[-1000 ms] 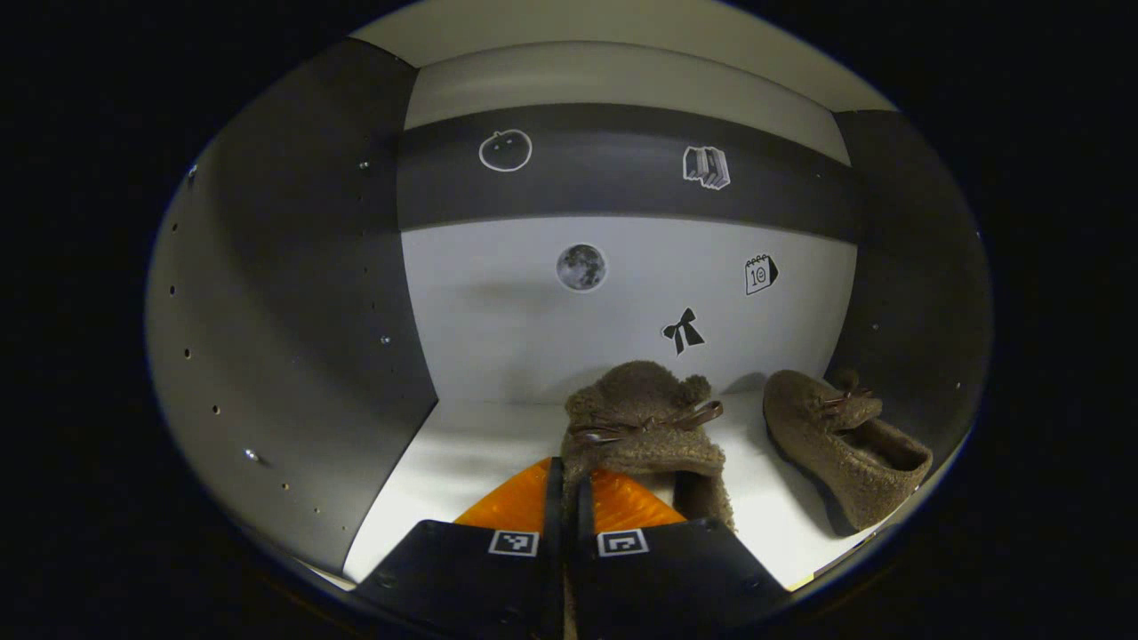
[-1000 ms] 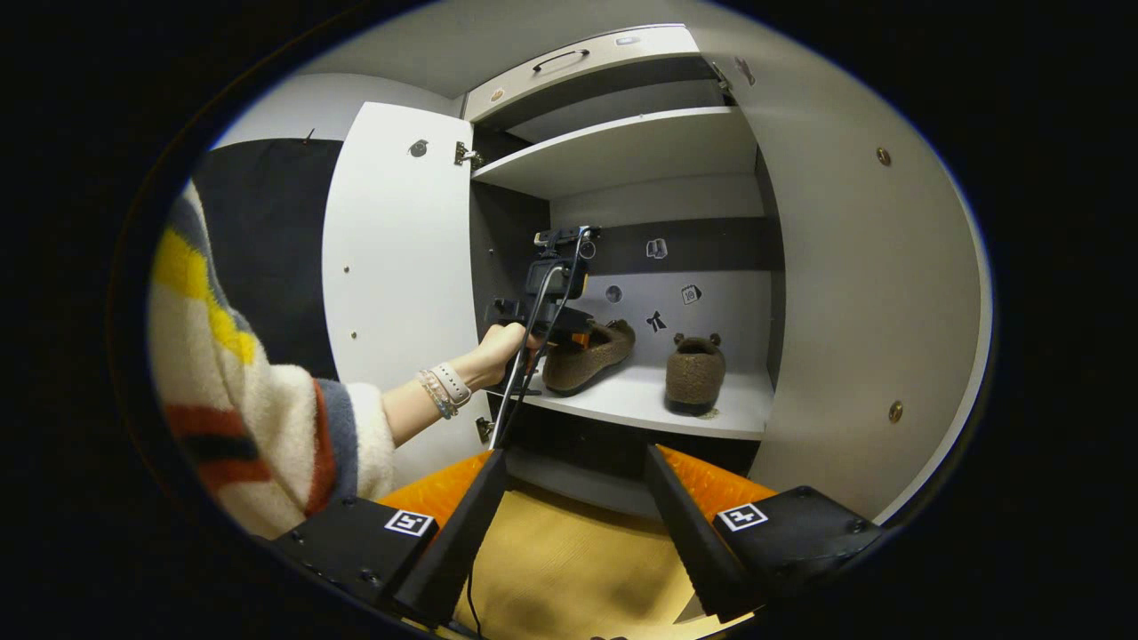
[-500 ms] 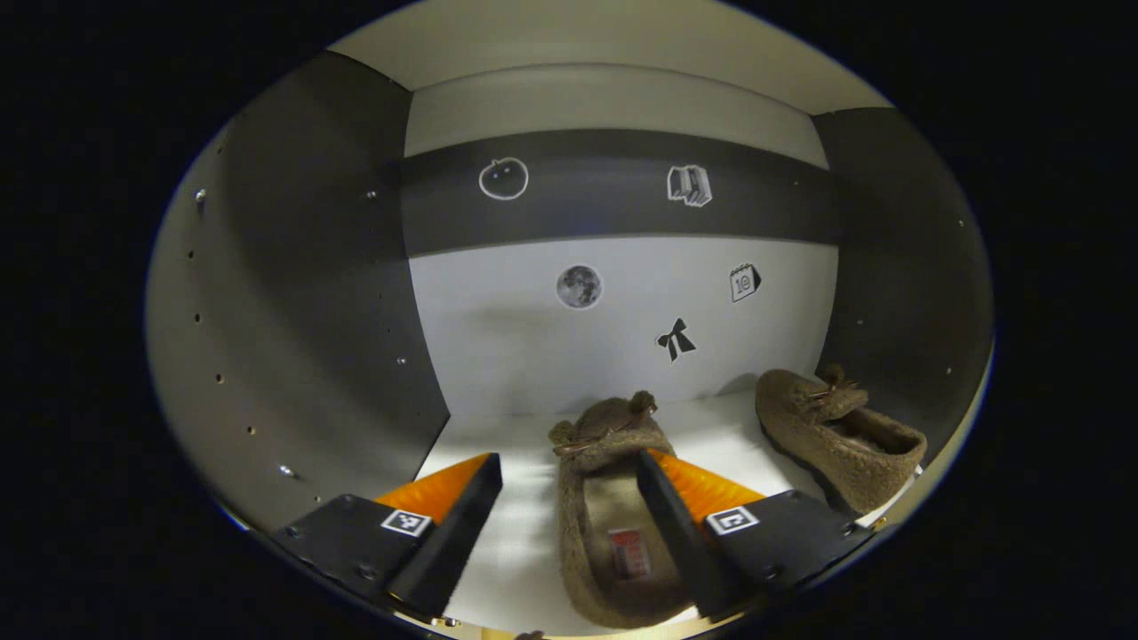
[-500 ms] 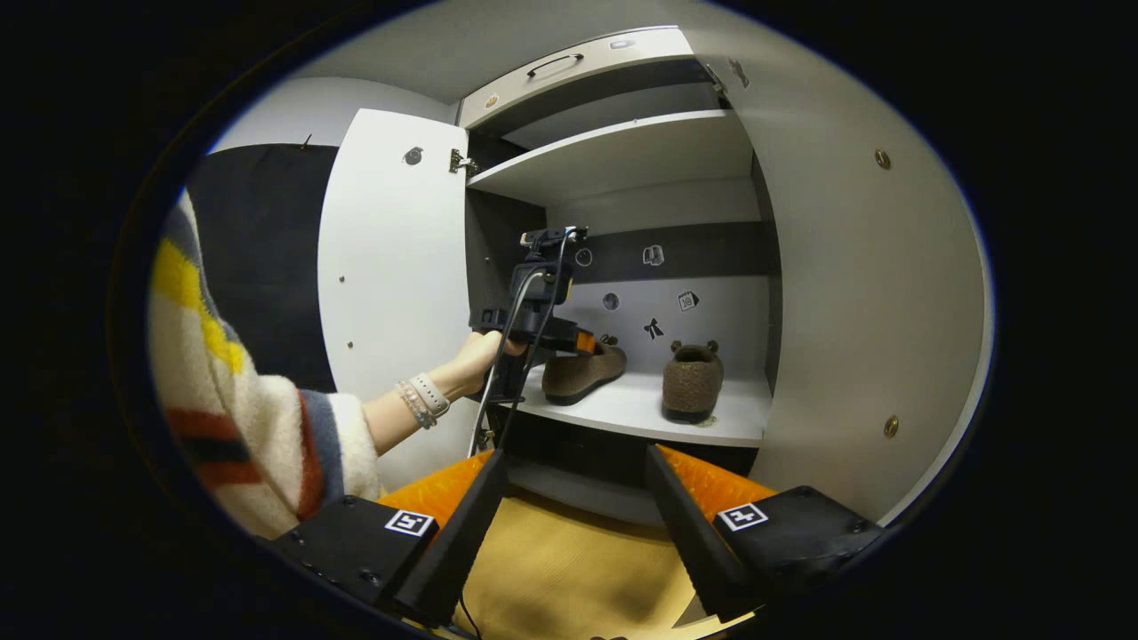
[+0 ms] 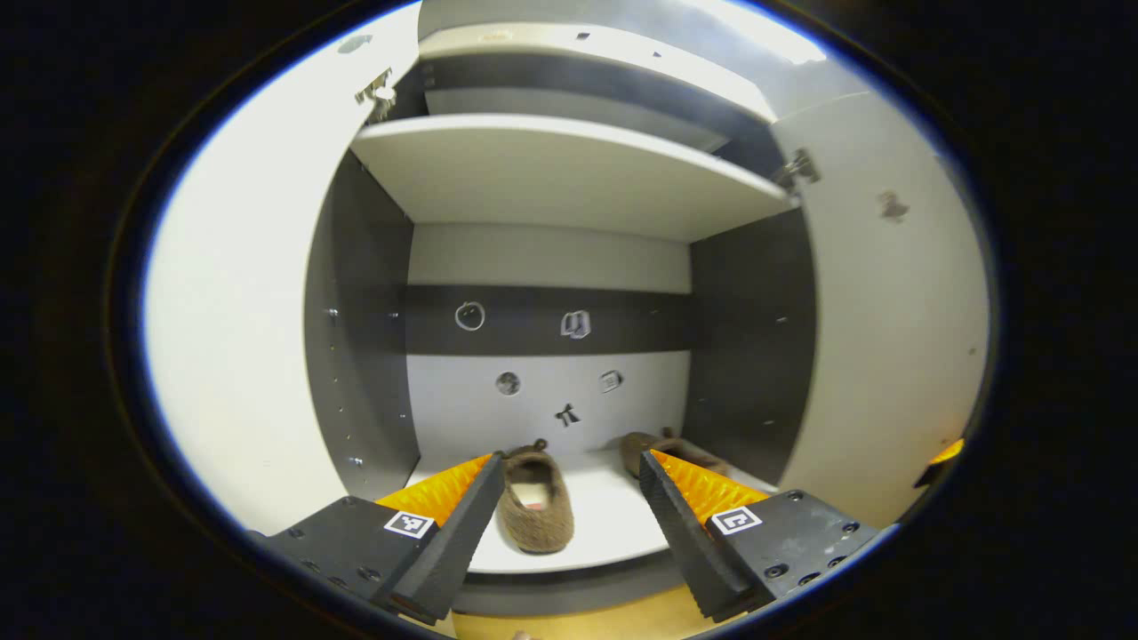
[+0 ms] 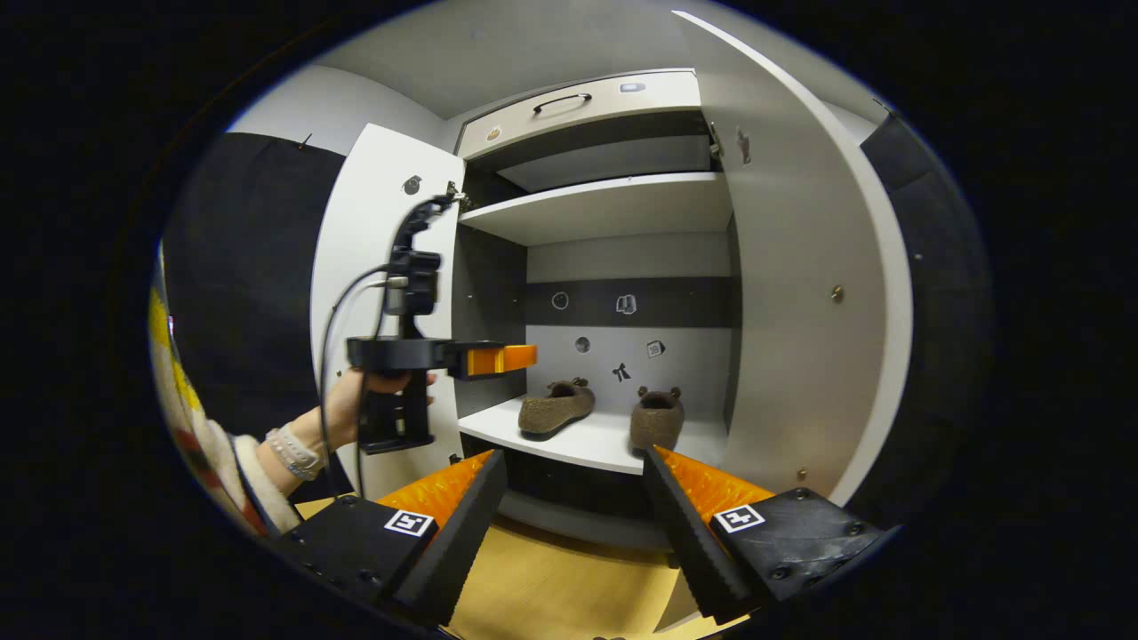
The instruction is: Grab one shoe with the right hand and put it into the shoe cabinet, grab the other shoe with the left hand and put it into the shoe cabinet; then close the right door with the right hand and the left door with the left hand.
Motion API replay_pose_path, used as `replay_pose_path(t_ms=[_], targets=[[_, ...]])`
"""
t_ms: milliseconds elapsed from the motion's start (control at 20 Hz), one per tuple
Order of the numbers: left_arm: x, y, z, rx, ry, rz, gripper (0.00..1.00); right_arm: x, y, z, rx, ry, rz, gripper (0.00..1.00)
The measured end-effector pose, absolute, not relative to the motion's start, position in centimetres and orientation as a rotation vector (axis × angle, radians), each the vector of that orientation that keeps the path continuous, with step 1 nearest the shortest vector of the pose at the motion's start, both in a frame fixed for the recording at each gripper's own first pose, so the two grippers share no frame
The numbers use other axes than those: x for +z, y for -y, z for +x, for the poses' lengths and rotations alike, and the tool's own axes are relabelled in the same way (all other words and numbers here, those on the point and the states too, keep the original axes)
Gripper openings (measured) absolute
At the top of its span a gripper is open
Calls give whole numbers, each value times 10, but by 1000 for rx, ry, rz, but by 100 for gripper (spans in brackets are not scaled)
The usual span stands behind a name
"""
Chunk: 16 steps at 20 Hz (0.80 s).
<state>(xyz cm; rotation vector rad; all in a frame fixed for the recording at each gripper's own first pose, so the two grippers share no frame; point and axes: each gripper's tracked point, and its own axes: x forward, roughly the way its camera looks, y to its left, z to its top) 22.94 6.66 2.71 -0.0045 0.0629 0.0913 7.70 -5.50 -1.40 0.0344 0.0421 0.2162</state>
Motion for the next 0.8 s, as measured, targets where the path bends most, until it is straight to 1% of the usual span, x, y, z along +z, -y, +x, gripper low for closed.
replay_pose_path(t_ms=[200, 250, 400, 550, 650, 800], targets=[[30, -41, 147, 36, -87, -10, 99, 1, 78, 42, 153, -30, 59, 98], [27, -39, 133, 34, -99, -11, 96, 4, 91, 36, 114, -24, 37, 98], [21, -37, 99, 15, -124, -39, 96, 13, 136, 16, -30, 3, -19, 98], [21, -34, 79, -24, -130, -80, 97, 21, 179, 9, -133, 15, -6, 98], [26, -38, 72, -18, -124, -67, 97, 27, 208, 9, -189, 34, -2, 98], [36, -36, 68, -7, -102, -63, 97, 33, 242, 18, -231, 59, -5, 98]])
